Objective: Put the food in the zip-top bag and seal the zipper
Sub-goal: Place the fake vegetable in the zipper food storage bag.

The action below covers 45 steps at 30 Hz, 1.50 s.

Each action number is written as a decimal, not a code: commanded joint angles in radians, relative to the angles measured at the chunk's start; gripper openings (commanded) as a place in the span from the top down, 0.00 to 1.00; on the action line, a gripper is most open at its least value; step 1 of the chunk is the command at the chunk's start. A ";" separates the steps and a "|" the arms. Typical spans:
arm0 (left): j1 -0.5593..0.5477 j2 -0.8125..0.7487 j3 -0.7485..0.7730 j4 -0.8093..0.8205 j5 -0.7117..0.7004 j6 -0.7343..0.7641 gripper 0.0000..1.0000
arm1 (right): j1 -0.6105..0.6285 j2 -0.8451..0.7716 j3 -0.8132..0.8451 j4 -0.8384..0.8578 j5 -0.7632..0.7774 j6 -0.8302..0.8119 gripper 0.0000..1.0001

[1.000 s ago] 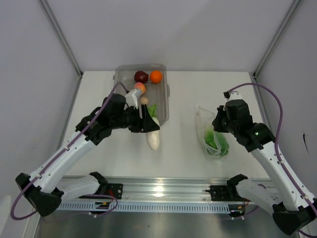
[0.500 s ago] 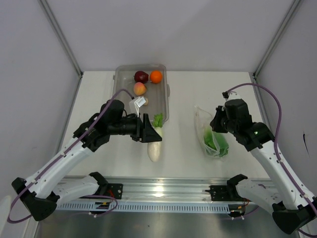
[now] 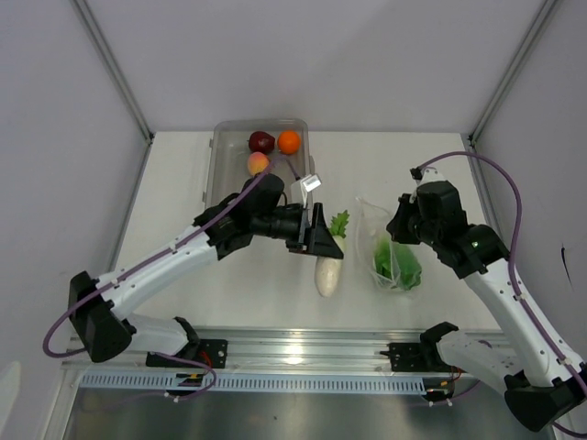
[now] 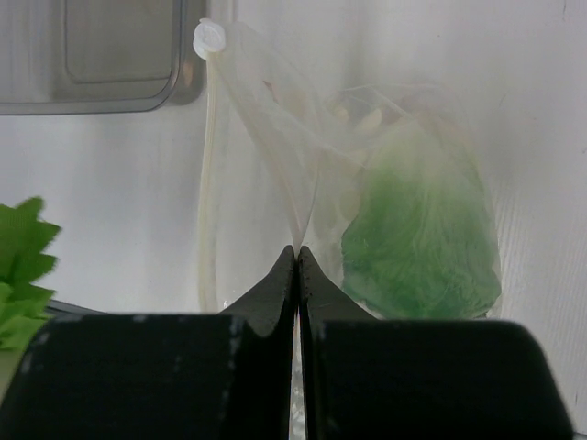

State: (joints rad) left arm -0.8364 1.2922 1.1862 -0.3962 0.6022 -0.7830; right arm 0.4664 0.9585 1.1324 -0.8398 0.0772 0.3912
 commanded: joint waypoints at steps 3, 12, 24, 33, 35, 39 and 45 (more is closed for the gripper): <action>-0.052 0.123 0.137 0.077 0.117 -0.087 0.75 | 0.049 0.013 0.047 0.030 0.039 -0.005 1.00; -0.063 0.298 0.154 0.201 0.200 -0.211 0.74 | 0.081 -0.003 0.038 0.059 0.070 -0.031 1.00; -0.035 0.473 0.164 0.377 0.212 -0.384 0.74 | 0.100 -0.073 -0.008 0.094 0.041 -0.083 1.00; -0.007 0.464 0.125 0.493 0.090 -0.460 0.73 | 0.127 -0.153 -0.052 0.051 0.004 -0.134 1.00; -0.009 0.463 0.147 0.432 0.035 -0.432 0.73 | 0.127 -0.153 -0.048 0.027 0.006 -0.118 1.00; -0.013 0.464 0.191 0.281 -0.149 -0.346 0.73 | 0.129 -0.152 -0.036 0.011 -0.019 -0.068 1.00; -0.038 0.464 0.245 0.148 -0.289 -0.282 0.66 | 0.135 -0.133 -0.036 0.041 -0.050 -0.023 1.00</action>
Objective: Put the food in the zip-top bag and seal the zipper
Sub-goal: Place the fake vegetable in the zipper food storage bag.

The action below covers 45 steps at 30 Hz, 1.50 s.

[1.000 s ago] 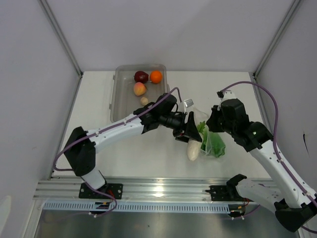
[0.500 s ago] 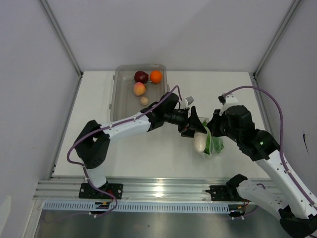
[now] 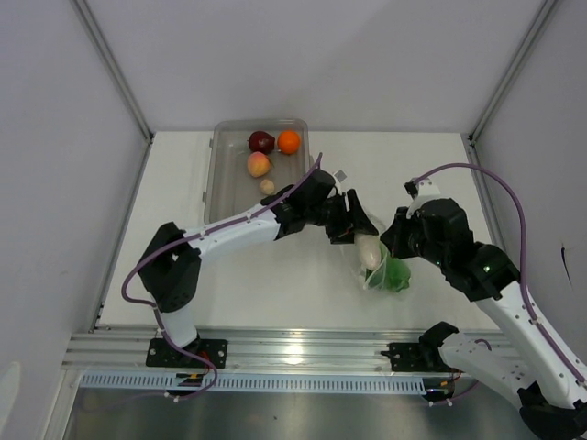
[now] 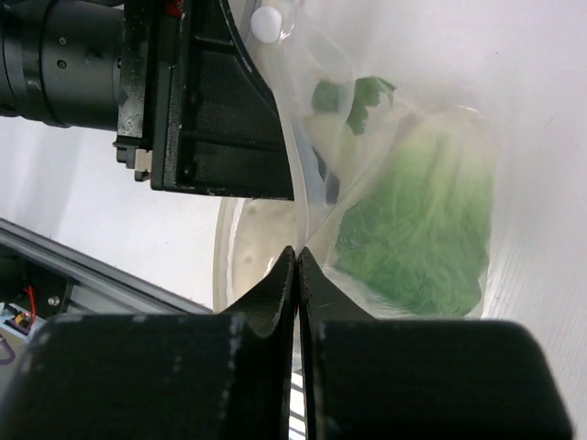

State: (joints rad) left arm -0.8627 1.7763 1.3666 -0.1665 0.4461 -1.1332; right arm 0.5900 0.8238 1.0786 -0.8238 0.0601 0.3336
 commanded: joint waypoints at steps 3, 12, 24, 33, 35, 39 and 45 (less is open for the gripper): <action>-0.015 -0.018 0.078 -0.102 -0.170 0.108 0.53 | 0.018 0.009 0.027 0.028 -0.025 0.047 1.00; -0.039 -0.063 0.157 -0.182 -0.141 0.338 0.01 | 0.019 0.043 0.061 0.041 0.033 0.051 1.00; -0.041 -0.210 0.103 -0.289 -0.256 0.408 0.01 | 0.019 0.086 0.101 0.037 0.078 0.081 1.00; -0.047 -0.350 -0.085 -0.275 -0.401 0.458 0.28 | 0.018 0.054 0.124 -0.026 0.112 0.081 1.00; -0.047 -0.367 -0.101 -0.304 -0.440 0.473 0.31 | 0.018 0.049 0.126 -0.038 0.113 0.076 1.00; -0.048 -0.356 -0.126 -0.311 -0.379 0.472 0.46 | 0.018 0.046 0.119 -0.041 0.107 0.078 1.00; -0.074 -0.293 -0.138 -0.216 -0.216 0.426 0.52 | 0.018 0.040 0.107 -0.037 0.095 0.087 1.00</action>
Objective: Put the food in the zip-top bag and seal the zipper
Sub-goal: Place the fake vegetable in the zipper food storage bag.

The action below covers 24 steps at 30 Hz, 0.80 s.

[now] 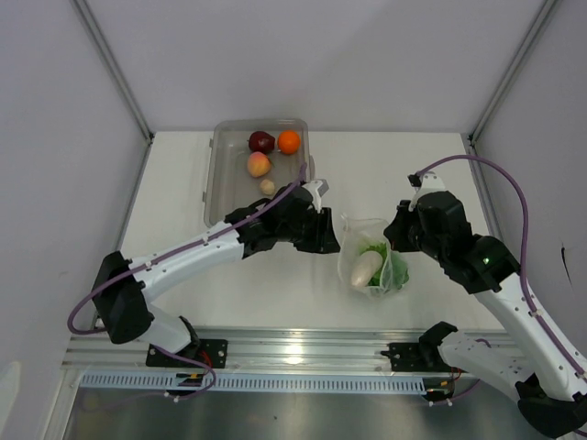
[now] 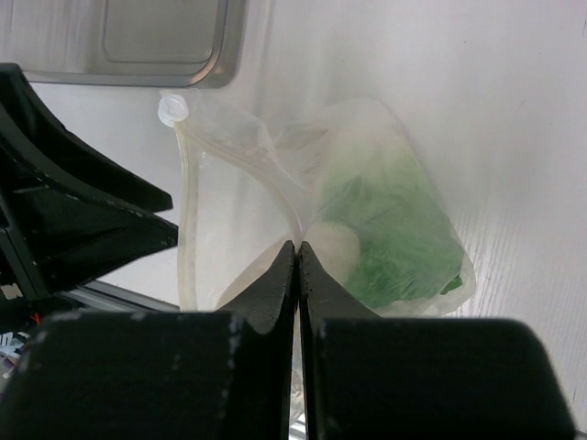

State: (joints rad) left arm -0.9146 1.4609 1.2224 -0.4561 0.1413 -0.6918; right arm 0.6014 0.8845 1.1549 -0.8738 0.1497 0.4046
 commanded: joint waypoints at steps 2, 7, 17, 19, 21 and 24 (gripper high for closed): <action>-0.038 0.035 0.014 0.089 0.109 -0.025 0.52 | 0.006 -0.024 0.028 0.010 0.008 0.017 1.00; -0.055 0.007 -0.026 0.135 0.084 -0.052 0.48 | 0.006 -0.030 0.019 0.009 0.008 0.020 1.00; -0.055 -0.097 -0.075 0.185 -0.034 -0.054 0.34 | 0.006 -0.035 0.011 0.009 0.010 0.017 1.00; -0.055 -0.093 -0.077 0.198 -0.032 -0.063 0.34 | 0.006 -0.036 0.011 0.009 0.008 0.017 1.00; -0.055 -0.088 -0.083 0.214 -0.025 -0.072 0.34 | 0.006 -0.038 0.011 0.006 0.008 0.019 1.00; -0.055 -0.041 -0.066 0.221 0.017 -0.075 0.34 | 0.006 -0.042 0.008 0.004 0.008 0.019 1.00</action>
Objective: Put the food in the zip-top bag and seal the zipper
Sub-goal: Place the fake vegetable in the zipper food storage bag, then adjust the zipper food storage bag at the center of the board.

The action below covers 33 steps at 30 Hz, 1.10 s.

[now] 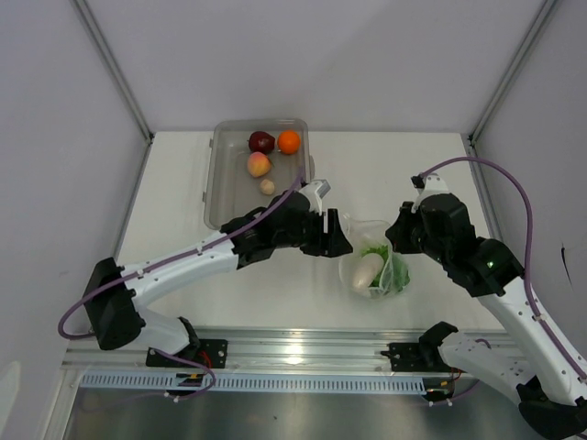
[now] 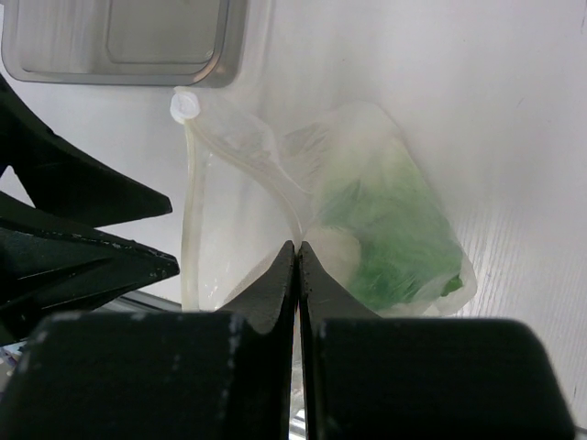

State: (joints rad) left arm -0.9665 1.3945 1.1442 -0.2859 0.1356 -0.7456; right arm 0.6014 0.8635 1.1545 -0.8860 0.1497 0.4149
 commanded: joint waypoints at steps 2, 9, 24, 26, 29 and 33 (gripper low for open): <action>-0.005 0.072 0.045 0.042 0.055 -0.026 0.34 | 0.008 -0.021 0.007 0.016 0.007 0.005 1.00; -0.011 0.178 0.132 -0.024 0.058 -0.002 0.44 | 0.006 -0.021 0.004 0.015 0.014 -0.001 1.00; -0.001 0.436 1.013 -0.375 0.369 0.098 0.99 | -0.015 0.019 0.106 -0.045 0.212 -0.060 1.00; 0.000 0.416 0.915 -0.365 0.366 0.095 0.99 | -0.020 0.011 0.113 -0.044 0.212 -0.068 1.00; 0.012 0.382 0.755 -0.322 0.357 0.072 1.00 | -0.023 0.002 0.091 -0.042 0.200 -0.064 1.00; 0.031 0.340 0.449 -0.199 0.369 0.038 1.00 | -0.025 -0.014 0.034 -0.033 0.189 -0.048 1.00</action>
State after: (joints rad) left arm -0.9520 1.7470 1.7432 -0.5274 0.4702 -0.6758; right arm 0.5808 0.8619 1.2095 -0.9230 0.3244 0.3649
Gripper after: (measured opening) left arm 0.004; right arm 0.006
